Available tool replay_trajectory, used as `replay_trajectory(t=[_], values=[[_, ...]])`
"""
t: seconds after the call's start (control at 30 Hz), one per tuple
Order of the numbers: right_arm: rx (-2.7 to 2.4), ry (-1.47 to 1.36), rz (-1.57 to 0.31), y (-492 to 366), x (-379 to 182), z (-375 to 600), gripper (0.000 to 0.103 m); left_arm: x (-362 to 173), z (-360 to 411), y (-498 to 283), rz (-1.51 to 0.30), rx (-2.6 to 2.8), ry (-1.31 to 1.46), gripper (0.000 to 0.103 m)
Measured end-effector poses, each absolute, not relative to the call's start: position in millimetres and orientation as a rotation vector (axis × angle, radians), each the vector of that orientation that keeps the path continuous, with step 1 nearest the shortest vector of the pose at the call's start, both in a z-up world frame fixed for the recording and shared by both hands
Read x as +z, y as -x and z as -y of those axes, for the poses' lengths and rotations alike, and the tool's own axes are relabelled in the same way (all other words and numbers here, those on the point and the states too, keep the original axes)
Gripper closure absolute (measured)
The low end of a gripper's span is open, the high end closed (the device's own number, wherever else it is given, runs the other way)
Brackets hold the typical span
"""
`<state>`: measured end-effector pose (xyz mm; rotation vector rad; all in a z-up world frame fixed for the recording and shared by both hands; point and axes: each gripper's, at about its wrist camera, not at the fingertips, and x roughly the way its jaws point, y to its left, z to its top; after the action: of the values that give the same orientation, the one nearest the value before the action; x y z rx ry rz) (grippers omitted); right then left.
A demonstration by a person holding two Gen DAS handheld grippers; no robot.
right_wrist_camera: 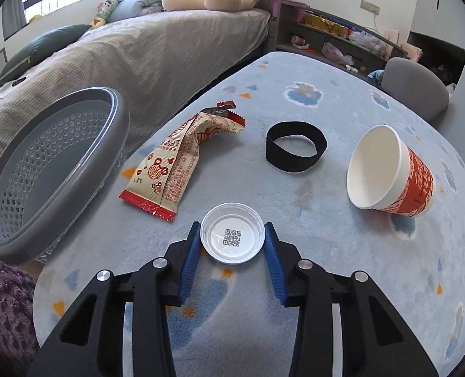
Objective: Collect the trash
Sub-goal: 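Grasp the red-white snack wrapper with the left gripper while the right holds the cap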
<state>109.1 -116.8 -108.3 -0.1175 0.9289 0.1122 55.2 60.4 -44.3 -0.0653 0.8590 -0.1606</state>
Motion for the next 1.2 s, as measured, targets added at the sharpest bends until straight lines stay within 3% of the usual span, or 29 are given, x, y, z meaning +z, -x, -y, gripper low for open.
replay_trajectory(t=[0.67, 1.2], values=[[0.097, -0.092, -0.906, -41, -84, 183, 0.064, -43, 7, -95, -0.883, -0.232, 0.009, 0.033], [0.143, -0.227, -0.878, -32, -88, 215, 0.064, -89, 65, -182, -0.997, -0.141, -0.090, 0.033]])
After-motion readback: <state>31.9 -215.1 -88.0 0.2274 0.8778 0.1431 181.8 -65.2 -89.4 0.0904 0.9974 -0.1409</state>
